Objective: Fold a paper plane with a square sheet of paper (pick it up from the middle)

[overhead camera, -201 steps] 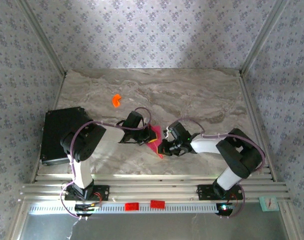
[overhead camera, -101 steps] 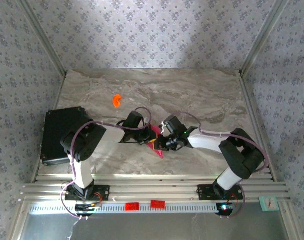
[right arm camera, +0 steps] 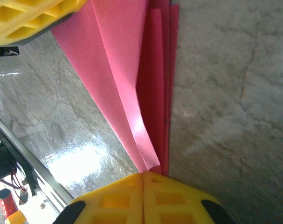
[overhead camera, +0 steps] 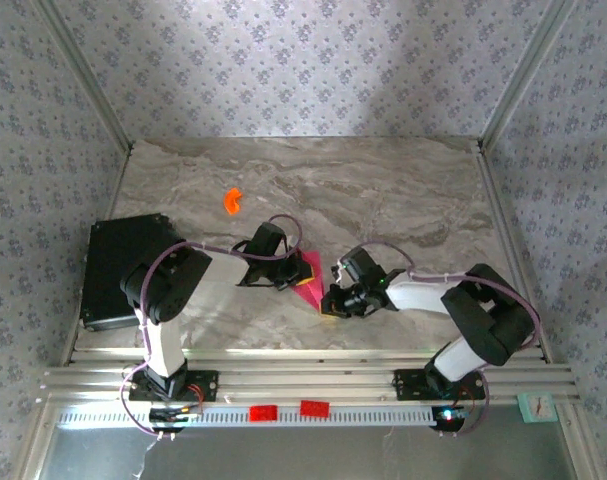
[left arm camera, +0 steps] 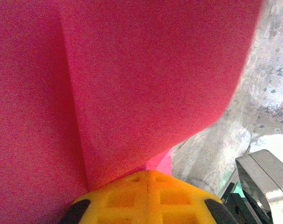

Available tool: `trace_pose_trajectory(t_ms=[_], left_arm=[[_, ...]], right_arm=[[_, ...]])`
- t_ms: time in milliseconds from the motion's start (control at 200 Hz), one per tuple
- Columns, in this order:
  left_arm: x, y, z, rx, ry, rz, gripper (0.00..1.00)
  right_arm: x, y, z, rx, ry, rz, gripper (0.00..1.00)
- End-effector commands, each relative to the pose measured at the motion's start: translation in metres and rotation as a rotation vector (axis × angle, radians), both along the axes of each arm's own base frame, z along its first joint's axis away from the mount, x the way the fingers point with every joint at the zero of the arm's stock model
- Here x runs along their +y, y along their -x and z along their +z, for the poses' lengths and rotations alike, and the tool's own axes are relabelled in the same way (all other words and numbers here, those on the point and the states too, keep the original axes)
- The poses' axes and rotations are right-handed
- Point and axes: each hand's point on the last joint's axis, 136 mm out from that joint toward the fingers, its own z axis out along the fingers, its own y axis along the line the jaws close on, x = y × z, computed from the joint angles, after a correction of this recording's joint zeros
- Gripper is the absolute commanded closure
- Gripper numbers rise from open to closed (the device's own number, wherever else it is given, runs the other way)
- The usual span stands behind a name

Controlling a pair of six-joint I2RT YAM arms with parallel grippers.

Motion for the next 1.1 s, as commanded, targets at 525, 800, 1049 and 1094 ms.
trace_pose_trajectory(t_ms=[525, 800, 1049, 1094], left_arm=[[0.024, 0.015, -0.041, 0.102, -0.145, 0.037, 0.94], [0.025, 0.016, -0.043, 0.104, -0.148, 0.037, 0.94], [0.028, 0.018, -0.048, 0.114, -0.159, 0.046, 0.94], [0.028, 0.017, -0.048, 0.112, -0.161, 0.048, 0.94]], right_arm=[[0.027, -0.033, 0.027, -0.027, -0.040, -0.019, 0.90], [-0.007, 0.001, -0.021, 0.074, 0.062, -0.058, 0.90], [-0.025, 0.032, -0.031, 0.100, 0.070, -0.059, 0.90], [-0.028, 0.035, -0.031, 0.101, 0.082, -0.059, 0.90]])
